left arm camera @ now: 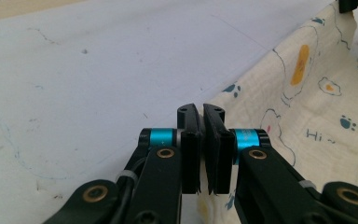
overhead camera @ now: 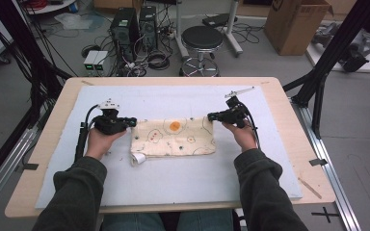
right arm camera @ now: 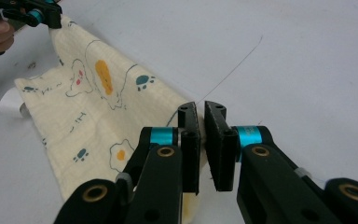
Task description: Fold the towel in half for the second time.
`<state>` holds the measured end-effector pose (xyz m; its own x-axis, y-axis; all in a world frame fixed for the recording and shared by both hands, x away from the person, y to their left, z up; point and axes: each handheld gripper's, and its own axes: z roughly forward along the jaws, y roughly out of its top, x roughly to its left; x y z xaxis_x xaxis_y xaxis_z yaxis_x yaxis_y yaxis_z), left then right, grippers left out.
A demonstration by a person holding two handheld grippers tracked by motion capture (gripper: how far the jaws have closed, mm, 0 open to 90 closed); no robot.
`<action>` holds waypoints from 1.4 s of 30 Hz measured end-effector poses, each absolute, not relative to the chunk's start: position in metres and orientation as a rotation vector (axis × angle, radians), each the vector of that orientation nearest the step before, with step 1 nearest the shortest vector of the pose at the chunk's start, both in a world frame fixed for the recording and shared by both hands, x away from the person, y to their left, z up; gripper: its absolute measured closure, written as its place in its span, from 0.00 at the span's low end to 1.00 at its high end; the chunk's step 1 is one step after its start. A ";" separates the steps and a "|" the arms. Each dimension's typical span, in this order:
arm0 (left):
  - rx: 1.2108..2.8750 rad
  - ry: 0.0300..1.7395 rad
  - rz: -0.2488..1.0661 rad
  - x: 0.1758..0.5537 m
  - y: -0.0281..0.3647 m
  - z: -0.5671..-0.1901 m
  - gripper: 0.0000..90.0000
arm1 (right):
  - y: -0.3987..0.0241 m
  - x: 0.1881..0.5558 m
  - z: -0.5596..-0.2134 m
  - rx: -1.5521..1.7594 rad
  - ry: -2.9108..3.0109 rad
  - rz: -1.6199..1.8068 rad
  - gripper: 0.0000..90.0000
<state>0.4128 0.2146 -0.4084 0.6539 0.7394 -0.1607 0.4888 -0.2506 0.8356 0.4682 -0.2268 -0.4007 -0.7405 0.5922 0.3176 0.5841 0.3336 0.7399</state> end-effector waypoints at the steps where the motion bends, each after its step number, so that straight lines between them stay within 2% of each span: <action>1: 1.913 0.961 0.325 0.412 0.215 -0.408 0.95 | -0.227 0.468 -0.402 1.132 2.565 1.409 0.94; 42: 1.961 0.844 0.357 0.370 0.212 -0.411 0.94 | -0.227 0.435 -0.396 1.019 2.614 1.395 0.94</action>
